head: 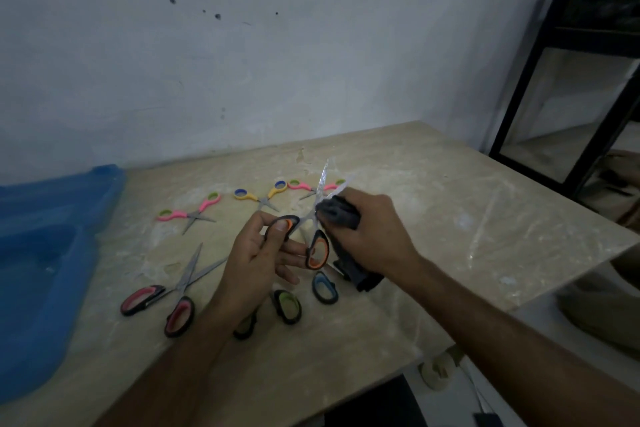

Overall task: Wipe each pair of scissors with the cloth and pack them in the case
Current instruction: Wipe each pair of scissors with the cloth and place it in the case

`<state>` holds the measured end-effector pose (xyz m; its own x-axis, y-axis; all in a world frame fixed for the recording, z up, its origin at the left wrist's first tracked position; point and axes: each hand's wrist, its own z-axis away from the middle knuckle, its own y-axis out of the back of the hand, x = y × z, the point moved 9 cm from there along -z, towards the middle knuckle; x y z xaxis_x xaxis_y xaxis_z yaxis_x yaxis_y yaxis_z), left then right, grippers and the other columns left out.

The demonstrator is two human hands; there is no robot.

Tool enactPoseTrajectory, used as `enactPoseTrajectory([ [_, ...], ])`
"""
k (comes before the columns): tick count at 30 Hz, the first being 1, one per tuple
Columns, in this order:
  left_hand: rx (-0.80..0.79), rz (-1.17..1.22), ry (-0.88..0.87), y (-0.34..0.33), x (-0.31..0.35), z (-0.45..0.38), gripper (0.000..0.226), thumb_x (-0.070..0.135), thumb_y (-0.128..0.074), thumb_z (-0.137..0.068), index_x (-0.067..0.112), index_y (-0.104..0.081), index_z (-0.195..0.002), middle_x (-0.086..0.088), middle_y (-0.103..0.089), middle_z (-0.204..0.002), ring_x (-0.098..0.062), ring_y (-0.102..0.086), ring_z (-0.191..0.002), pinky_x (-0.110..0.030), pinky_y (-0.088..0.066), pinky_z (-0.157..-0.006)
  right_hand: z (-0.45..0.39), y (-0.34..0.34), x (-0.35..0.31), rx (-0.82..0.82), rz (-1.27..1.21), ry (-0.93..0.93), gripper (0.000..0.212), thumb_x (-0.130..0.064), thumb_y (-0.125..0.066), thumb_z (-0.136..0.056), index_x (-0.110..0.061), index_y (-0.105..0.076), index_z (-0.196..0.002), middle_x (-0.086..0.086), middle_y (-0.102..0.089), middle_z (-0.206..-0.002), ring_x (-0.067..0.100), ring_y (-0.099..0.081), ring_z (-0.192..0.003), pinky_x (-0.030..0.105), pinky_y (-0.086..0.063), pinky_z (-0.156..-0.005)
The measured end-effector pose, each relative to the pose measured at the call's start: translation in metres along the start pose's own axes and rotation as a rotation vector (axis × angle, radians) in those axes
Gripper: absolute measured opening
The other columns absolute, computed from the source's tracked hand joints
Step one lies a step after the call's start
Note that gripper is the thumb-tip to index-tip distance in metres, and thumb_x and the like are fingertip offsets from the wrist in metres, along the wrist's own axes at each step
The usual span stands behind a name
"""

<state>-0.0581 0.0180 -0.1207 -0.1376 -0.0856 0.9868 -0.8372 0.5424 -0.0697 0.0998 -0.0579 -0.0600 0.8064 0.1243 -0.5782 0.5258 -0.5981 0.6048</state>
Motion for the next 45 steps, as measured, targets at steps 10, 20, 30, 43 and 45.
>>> enactPoseTrajectory([
  [10, -0.027, 0.022, -0.003, -0.001, 0.003, 0.000, 0.017, 0.018, -0.044, -0.106, 0.002, -0.048, -0.105, -0.023, -0.074, -0.078, -0.033, -0.075, -0.065, -0.031, -0.054, -0.042, 0.004, -0.002, -0.011, -0.051, -0.008, 0.040, 0.015, -0.028, -0.071, -0.086, -0.014, -0.070, -0.086, 0.001, -0.070, -0.074, 0.015, -0.066, -0.068, 0.040, -0.054, -0.064],
  [20, -0.013, -0.022, -0.008, 0.002, 0.003, -0.001, 0.018, 0.019, -0.045, -0.107, 0.001, -0.050, -0.106, -0.021, -0.075, -0.081, -0.037, -0.076, -0.069, -0.032, -0.054, -0.042, -0.007, 0.017, -0.007, 0.068, 0.080, 0.025, 0.006, -0.020, -0.071, -0.085, -0.014, -0.072, -0.088, 0.000, -0.070, -0.073, 0.015, -0.065, -0.067, 0.035, -0.054, -0.063],
  [30, -0.015, -0.016, -0.010, 0.003, 0.004, -0.003, 0.014, 0.019, -0.046, -0.106, 0.007, -0.053, -0.103, -0.021, -0.075, -0.080, -0.036, -0.075, -0.066, -0.030, -0.052, -0.040, -0.019, 0.033, -0.001, 0.143, 0.041, -0.004, 0.004, -0.020, -0.072, -0.084, -0.016, -0.074, -0.083, 0.000, -0.070, -0.071, 0.015, -0.065, -0.067, 0.036, -0.053, -0.062],
  [43, 0.002, -0.051, -0.012, 0.001, 0.004, -0.003, 0.017, 0.018, -0.046, -0.107, 0.002, -0.051, -0.104, -0.021, -0.075, -0.078, -0.033, -0.075, -0.066, -0.030, -0.051, -0.039, -0.018, 0.031, -0.023, 0.030, 0.152, 0.118, 0.014, -0.030, -0.063, -0.081, -0.018, -0.068, -0.086, -0.004, -0.067, -0.076, 0.016, -0.060, -0.070, 0.032, -0.049, -0.062],
  [45, -0.012, -0.072, -0.022, 0.000, 0.005, -0.002, 0.018, 0.019, -0.046, -0.106, 0.001, -0.051, -0.105, -0.020, -0.075, -0.079, -0.034, -0.075, -0.066, -0.032, -0.052, -0.039, -0.006, 0.004, -0.045, -0.172, 0.215, 0.259, 0.012, -0.030, -0.055, -0.080, -0.021, -0.062, -0.083, -0.007, -0.057, -0.074, 0.019, -0.054, -0.068, 0.034, -0.046, -0.059],
])
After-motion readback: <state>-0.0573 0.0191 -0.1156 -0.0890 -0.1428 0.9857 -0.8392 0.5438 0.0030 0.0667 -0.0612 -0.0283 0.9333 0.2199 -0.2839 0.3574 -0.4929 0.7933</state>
